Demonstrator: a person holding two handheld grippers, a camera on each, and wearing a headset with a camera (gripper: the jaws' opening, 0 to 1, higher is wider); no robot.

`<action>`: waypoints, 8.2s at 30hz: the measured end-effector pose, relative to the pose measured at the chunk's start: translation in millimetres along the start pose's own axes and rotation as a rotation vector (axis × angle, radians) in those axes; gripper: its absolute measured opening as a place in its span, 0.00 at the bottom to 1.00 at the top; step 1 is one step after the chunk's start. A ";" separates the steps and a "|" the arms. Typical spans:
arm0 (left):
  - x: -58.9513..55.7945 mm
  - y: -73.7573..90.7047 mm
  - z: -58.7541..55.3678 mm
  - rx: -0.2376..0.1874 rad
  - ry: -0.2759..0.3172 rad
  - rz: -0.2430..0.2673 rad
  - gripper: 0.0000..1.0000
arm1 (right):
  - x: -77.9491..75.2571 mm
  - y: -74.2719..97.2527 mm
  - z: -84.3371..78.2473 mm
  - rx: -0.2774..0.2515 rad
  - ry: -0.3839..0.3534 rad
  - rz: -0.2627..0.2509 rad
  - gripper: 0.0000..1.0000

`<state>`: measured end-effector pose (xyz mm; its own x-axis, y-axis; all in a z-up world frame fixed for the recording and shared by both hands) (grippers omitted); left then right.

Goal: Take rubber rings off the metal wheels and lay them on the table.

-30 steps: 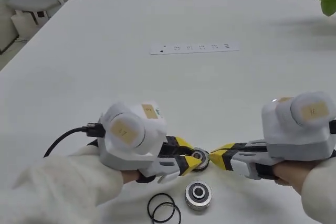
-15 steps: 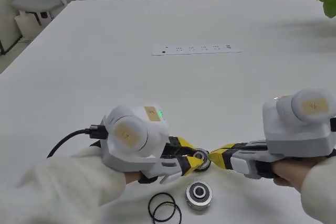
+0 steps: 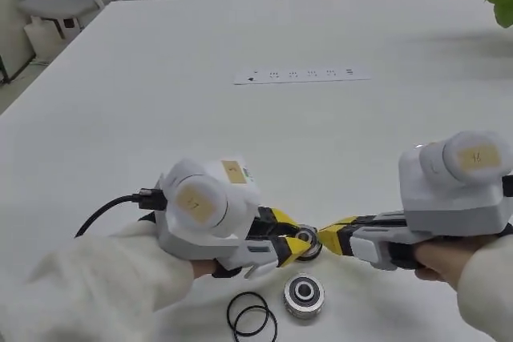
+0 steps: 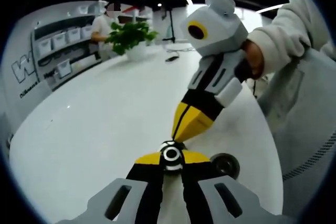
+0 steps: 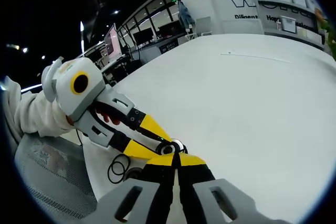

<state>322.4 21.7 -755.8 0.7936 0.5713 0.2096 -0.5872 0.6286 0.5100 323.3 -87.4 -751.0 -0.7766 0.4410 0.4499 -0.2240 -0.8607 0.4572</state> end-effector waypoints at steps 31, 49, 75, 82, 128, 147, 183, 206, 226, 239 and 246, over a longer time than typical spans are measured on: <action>-1.4 0.5 0.3 -0.003 -0.001 0.004 0.14 | 9.4 -1.5 5.8 -0.021 0.015 0.046 0.00; -5.3 2.6 3.6 0.013 -0.054 0.035 0.14 | 5.5 0.3 5.6 -0.009 0.042 0.032 0.00; 16.2 43.7 21.5 0.058 -0.052 0.088 0.44 | 1.8 20.9 17.3 -0.081 0.026 -0.004 0.00; 23.6 55.6 17.4 0.077 -0.016 0.126 0.53 | 3.7 27.5 24.0 -0.122 0.023 -0.006 0.00; 15.8 115.4 -4.3 0.018 0.141 0.098 1.00 | 46.2 17.4 41.2 -0.161 0.053 0.138 0.00; 2.6 122.9 -20.8 0.034 0.169 0.016 1.00 | 66.7 -2.4 25.8 -0.057 0.077 0.224 0.00; -7.0 121.7 -33.1 0.121 0.134 -0.026 0.97 | 81.1 -39.2 -27.0 0.183 0.115 0.292 0.00; -8.1 122.1 -33.5 0.133 0.137 -0.032 0.95 | 66.4 -27.7 -11.5 0.113 0.177 0.239 0.05; 2.7 120.4 8.7 0.045 0.118 -0.035 0.97 | 41.2 0.0 12.3 0.009 0.235 0.185 0.19; 20.8 111.5 32.0 -0.014 0.061 -0.073 0.93 | 25.0 23.2 13.8 -0.001 0.230 0.189 0.29; 24.6 93.1 38.7 -0.043 0.051 -0.102 0.92 | 11.1 35.6 8.4 0.022 0.239 0.162 0.29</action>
<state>293.4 73.9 -670.8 0.8409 0.5287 0.1157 -0.5113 0.7059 0.4902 311.6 -110.9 -723.3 -0.9187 0.2231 0.3259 -0.0745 -0.9082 0.4118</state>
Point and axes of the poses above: the centre of the closed fingertips' face, and the gripper's own axes: y roughly backward along the fingers, x roughly to its left, z roughly out of its top, the point moved 7 cm from there along y, roughly backward along the fingers, and after that the axes turned 15 degrees about z, right-handed, at the moved point
